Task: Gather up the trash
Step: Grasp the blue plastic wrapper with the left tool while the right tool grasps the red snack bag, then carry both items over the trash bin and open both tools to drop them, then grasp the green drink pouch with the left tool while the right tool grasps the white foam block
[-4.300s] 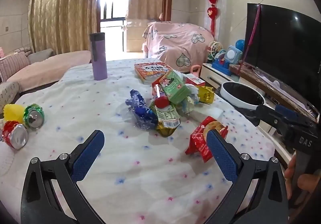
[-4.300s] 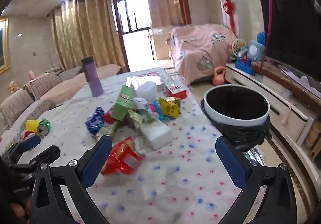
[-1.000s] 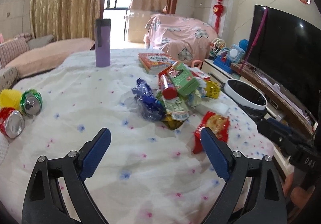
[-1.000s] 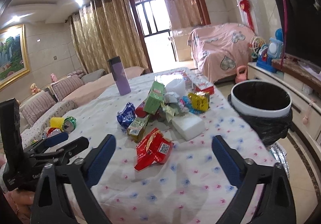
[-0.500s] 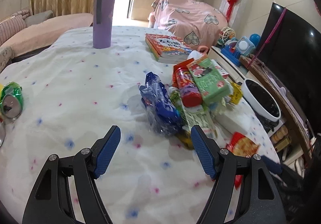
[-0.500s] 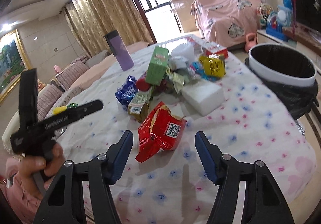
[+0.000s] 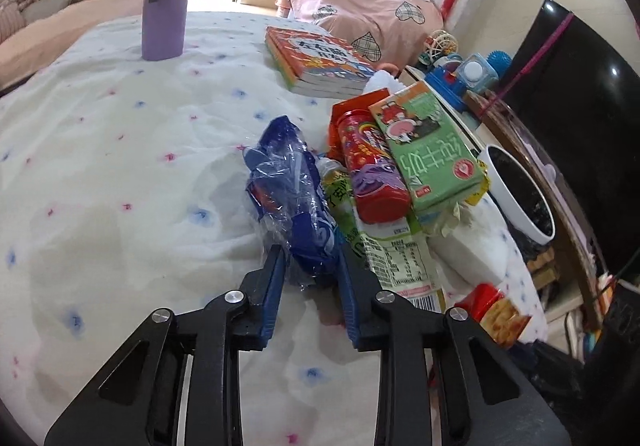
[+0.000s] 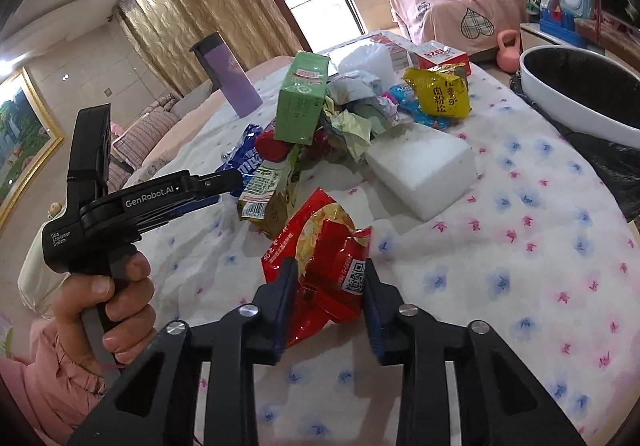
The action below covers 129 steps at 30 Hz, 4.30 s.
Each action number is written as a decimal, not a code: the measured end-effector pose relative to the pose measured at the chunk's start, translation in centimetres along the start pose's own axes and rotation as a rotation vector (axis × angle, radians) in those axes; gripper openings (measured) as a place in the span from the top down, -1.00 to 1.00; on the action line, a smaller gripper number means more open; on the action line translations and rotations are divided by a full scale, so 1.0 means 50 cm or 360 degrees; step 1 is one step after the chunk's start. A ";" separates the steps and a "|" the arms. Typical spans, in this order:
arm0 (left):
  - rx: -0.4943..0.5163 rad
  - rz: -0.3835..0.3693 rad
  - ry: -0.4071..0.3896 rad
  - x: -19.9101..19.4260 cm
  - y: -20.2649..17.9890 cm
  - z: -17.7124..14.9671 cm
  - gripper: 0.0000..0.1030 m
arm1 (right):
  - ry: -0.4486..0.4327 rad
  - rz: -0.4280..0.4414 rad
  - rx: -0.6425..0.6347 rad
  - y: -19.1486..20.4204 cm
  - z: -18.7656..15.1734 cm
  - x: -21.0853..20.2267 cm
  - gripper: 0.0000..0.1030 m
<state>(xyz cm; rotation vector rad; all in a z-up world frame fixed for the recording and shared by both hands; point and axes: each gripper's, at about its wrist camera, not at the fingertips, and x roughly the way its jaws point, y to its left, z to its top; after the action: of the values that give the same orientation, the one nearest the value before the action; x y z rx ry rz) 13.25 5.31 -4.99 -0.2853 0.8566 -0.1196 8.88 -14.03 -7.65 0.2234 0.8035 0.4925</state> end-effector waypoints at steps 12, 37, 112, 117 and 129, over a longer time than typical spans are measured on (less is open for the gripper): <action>0.0103 -0.0029 -0.0133 -0.128 -0.050 -0.035 0.65 | -0.0132 0.0005 -0.0048 -0.006 0.017 -0.059 0.50; 0.0513 -0.0363 -0.0005 -0.034 -0.354 -0.020 0.65 | -0.0405 -0.0217 0.0143 -0.188 0.080 -0.205 0.50; 0.0289 -0.0180 -0.0026 -0.039 -0.262 -0.023 -0.28 | -0.0390 -0.0188 0.0164 -0.219 0.117 -0.184 -0.76; 0.0244 -0.0142 -0.0033 -0.055 -0.214 -0.040 -0.29 | -0.0332 -0.0150 0.0110 -0.174 0.102 -0.156 -0.76; 0.0081 -0.0019 -0.0036 -0.050 -0.104 -0.037 -0.41 | -0.0132 -0.0066 -0.0108 -0.089 0.091 -0.062 -0.76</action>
<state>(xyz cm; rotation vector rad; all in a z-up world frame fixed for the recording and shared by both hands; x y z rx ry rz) 10.27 0.52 -2.77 -0.2435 0.8283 -0.1491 11.88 -19.46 -4.25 0.1627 0.7080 0.4675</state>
